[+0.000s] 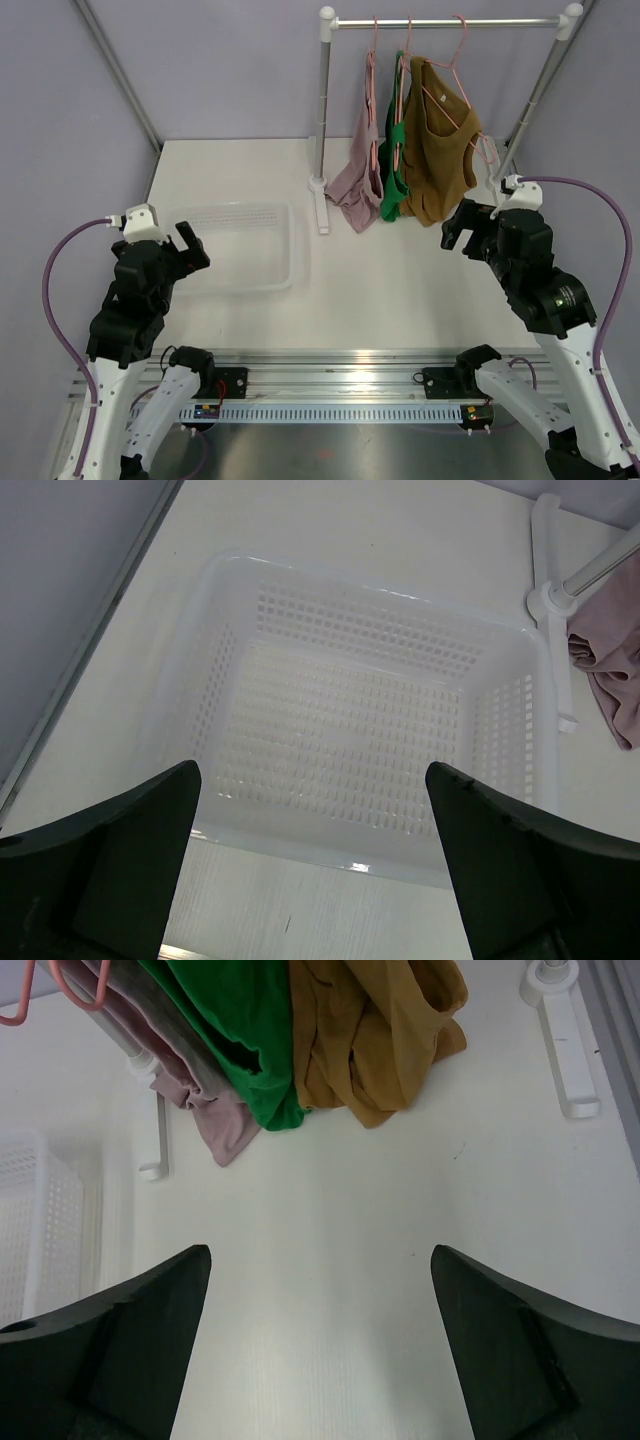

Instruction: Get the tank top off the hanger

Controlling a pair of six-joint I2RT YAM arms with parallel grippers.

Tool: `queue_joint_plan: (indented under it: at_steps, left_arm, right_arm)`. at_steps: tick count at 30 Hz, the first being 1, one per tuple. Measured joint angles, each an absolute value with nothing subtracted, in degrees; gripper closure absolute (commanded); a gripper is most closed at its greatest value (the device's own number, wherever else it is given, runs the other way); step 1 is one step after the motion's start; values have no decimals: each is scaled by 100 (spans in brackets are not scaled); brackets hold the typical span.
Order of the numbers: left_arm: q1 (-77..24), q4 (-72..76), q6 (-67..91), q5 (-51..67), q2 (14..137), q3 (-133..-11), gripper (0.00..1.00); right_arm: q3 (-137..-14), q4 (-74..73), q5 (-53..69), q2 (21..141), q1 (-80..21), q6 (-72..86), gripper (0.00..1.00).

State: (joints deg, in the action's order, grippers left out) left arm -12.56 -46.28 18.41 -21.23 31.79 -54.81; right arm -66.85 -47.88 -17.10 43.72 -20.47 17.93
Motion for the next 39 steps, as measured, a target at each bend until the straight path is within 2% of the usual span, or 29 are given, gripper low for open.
queue_joint_plan:
  at_steps: [5,11,16,20,22,39]
  left_arm:
    - [-1253,-4622,1841,-2123,3179,-5470,1]
    - [-1232,-4619,1841,-2115,3179,-5470,1]
    - [-1225,-4619,1841,-2075,3179,-5470,1]
    - [-1210,-4619,1841,-2038,3181,-5470,1]
    - [-1205,-4617,1841,-2029,3181,-5470,1]
    - [-1199,-4532,1841,-1865,3192,-5415,1]
  right_arm:
    - [-6685,-4766,-1647,4392,-2047,1780,0]
    - [-6709,-4390,-923,4386,-2049,1800,1]
    - [-7273,-4195,-637,4860,-2051,1885,2]
    - [-8136,-4097,-694,5603,-2051,1892,17]
    - [-8580,-4047,-703,6001,-2051,1887,21]
    - [-12772,-4204,-1125,10230,-2051,1170,30]
